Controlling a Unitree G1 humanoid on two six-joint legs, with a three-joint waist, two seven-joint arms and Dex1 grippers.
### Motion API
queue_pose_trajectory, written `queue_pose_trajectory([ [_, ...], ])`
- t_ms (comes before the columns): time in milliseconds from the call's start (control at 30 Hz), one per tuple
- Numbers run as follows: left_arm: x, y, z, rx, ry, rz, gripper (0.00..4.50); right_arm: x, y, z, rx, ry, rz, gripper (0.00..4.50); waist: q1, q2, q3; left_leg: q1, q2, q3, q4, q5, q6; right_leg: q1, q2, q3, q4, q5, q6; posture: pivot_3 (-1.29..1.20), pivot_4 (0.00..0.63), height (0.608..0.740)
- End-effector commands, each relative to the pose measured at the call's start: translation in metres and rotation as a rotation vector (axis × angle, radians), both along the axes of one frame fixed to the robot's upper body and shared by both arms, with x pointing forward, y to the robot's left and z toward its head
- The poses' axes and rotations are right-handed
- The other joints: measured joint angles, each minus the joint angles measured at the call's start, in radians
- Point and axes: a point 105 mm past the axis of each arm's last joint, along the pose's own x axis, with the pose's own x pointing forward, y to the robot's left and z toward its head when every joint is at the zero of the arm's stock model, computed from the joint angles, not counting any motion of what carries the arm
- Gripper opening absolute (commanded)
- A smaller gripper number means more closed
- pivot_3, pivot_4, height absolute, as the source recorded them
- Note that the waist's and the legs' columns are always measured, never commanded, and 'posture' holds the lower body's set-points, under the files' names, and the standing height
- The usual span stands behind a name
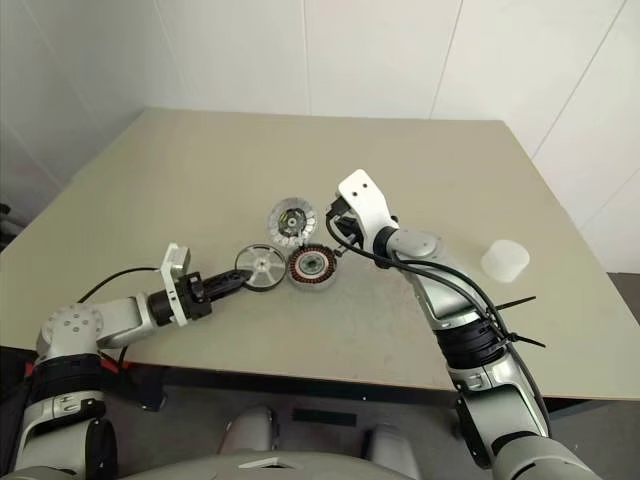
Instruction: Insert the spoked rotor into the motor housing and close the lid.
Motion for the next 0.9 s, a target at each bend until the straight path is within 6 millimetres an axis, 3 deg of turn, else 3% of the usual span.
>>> queue_pose_trajectory([
  [33,0.004,-0.001,0.014,-0.03,-0.057,-0.019,0.53,0.002,-0.005,0.01,-0.013,-0.053,-0.013,0.0,0.0,0.0,0.0,0.0,0.0,0.0,0.0,0.0,0.0,0.0,0.0,0.0,0.0,0.0,0.0,0.0,0.0,0.74],
  [200,0.002,0.004,0.016,-0.047,-0.052,-0.028,0.53,0.003,-0.009,0.008,-0.023,-0.052,-0.025,0.0,0.0,0.0,0.0,0.0,0.0,0.0,0.0,0.0,0.0,0.0,0.0,0.0,0.0,0.0,0.0,0.0,0.0,0.74],
  [433,-0.011,-0.006,0.021,-0.074,-0.041,-0.114,0.53,0.004,-0.01,0.003,-0.044,-0.041,-0.027,0.0,0.0,0.0,0.0,0.0,0.0,0.0,0.0,0.0,0.0,0.0,0.0,0.0,0.0,0.0,0.0,0.0,0.0,0.74],
  [633,-0.014,0.009,0.029,-0.027,-0.076,-0.098,0.53,0.003,-0.017,-0.01,-0.089,-0.01,-0.025,0.0,0.0,0.0,0.0,0.0,0.001,0.0,0.0,0.0,0.0,0.0,0.001,0.0,0.0,0.0,0.0,0.0,0.0,0.74],
  [833,-0.004,-0.008,0.043,-0.076,-0.129,-0.112,0.53,0.005,-0.015,-0.013,-0.111,-0.013,-0.009,0.0,0.003,0.0,0.0,0.0,-0.001,0.0,0.001,0.0,0.0,0.001,-0.001,0.0,0.0,0.0,0.0,0.0,0.0,0.74],
  [900,-0.005,-0.01,0.046,-0.087,-0.139,-0.117,0.53,-0.003,-0.014,-0.017,-0.173,-0.007,0.062,0.0,0.002,0.0,0.0,0.001,0.0,0.0,0.001,0.0,0.0,0.001,0.0,0.0,0.0,0.0,0.0,0.0,0.0,0.74],
])
